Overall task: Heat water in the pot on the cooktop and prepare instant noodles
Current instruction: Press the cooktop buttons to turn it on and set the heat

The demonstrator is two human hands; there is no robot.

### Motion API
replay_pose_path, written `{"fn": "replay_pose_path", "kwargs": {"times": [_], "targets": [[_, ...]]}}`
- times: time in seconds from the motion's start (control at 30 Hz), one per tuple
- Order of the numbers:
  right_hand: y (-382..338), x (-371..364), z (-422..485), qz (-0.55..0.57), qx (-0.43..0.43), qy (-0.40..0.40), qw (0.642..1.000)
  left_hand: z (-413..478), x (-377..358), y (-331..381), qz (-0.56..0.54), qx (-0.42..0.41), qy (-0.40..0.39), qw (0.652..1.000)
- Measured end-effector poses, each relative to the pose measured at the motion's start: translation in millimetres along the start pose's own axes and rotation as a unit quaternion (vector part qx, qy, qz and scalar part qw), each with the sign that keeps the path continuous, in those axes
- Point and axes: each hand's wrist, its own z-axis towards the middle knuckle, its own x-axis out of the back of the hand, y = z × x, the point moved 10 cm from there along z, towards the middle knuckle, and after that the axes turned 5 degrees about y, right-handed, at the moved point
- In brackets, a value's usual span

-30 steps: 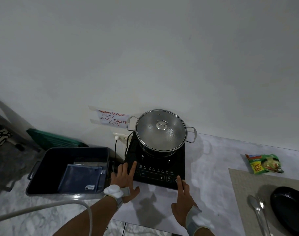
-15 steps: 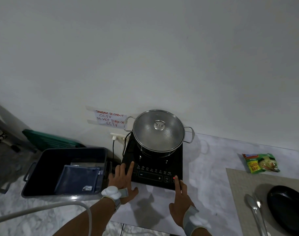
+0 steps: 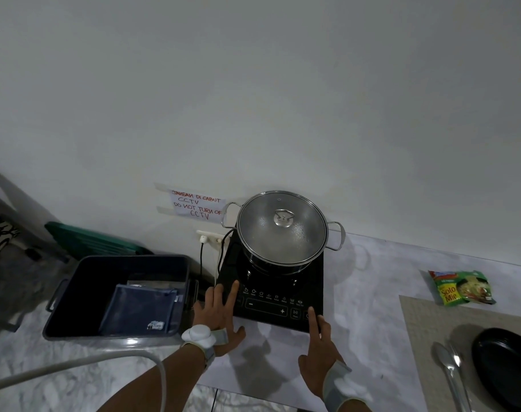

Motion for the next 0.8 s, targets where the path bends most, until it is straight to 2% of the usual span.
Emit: {"fn": "replay_pose_path", "kwargs": {"times": [0.8], "targets": [[-0.7, -2.1, -0.7, 0.015, 0.002, -0.016, 1.000, -12.5, -2.9, -5.6, -0.041, -0.021, 0.006, 0.999]]}}
